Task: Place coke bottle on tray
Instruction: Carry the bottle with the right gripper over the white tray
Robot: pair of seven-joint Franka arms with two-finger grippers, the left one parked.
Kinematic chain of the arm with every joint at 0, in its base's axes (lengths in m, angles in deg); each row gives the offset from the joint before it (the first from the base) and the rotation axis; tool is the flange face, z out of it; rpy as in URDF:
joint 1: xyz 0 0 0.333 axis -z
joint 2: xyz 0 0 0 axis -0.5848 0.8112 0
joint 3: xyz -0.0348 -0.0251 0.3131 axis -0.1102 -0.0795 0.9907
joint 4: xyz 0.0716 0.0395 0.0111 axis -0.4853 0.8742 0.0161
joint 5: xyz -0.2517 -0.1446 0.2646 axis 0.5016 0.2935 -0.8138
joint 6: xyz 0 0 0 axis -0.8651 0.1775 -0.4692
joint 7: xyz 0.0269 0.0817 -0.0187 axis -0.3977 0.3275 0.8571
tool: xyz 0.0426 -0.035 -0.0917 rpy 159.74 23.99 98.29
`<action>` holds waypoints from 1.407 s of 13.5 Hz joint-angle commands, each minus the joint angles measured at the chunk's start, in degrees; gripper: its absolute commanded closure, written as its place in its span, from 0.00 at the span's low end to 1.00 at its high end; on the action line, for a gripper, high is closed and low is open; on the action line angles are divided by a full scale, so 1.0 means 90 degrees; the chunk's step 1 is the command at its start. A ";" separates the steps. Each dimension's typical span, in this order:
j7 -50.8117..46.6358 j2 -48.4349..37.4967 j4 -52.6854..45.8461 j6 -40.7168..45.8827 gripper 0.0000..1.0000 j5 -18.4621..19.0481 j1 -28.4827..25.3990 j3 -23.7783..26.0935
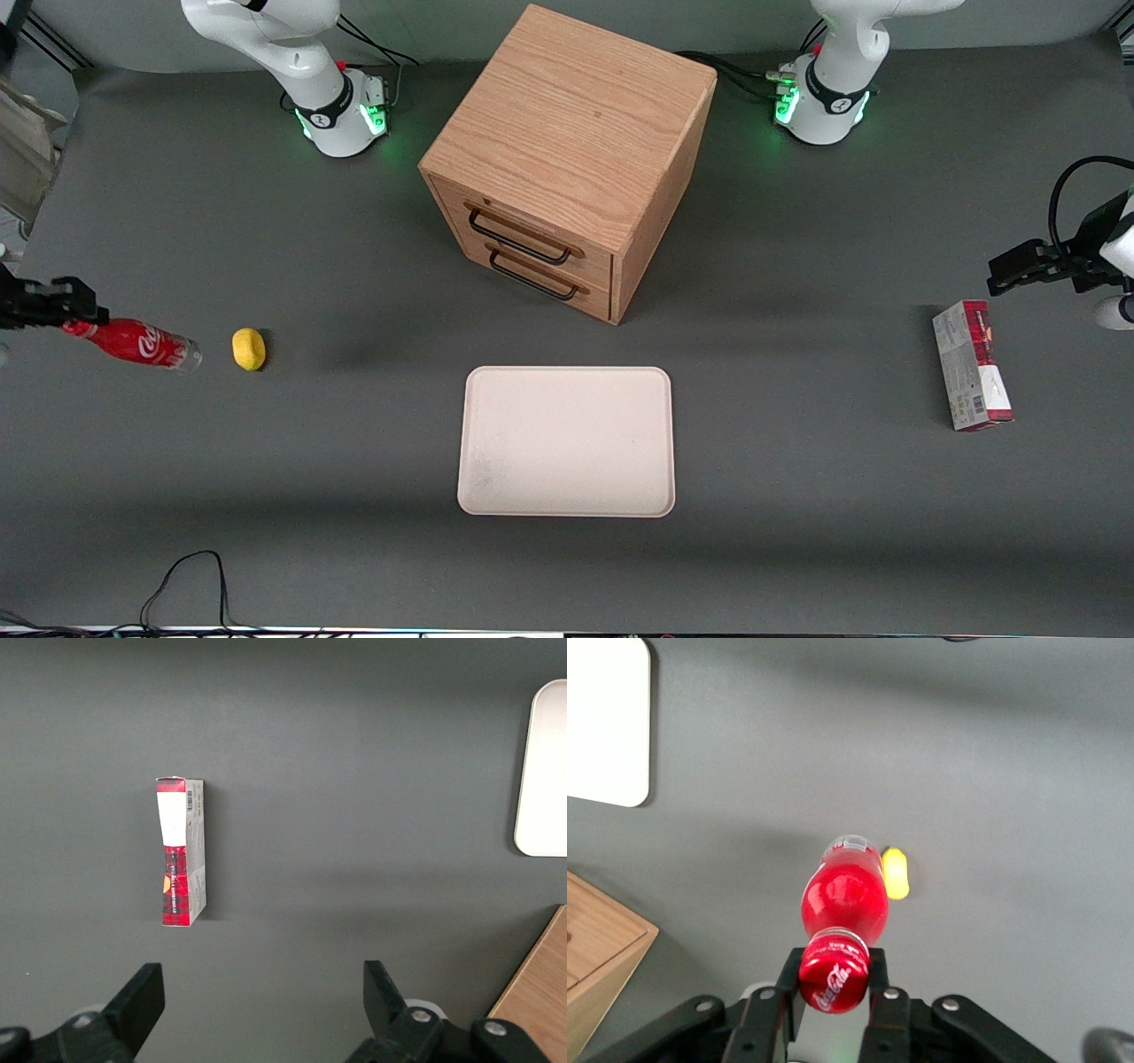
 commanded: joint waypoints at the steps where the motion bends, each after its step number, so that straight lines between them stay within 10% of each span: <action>1: -0.0262 0.0001 0.0047 0.0039 1.00 0.0180 -0.0209 0.0029; 8: -0.3353 0.1102 -0.1102 0.0146 1.00 0.0054 -0.2025 0.0203; 13: -0.5222 0.2100 -0.1886 -0.0623 1.00 0.0024 -0.2085 0.1453; 19: -0.5750 0.3056 -0.2111 -0.2097 1.00 0.0082 -0.2329 0.1494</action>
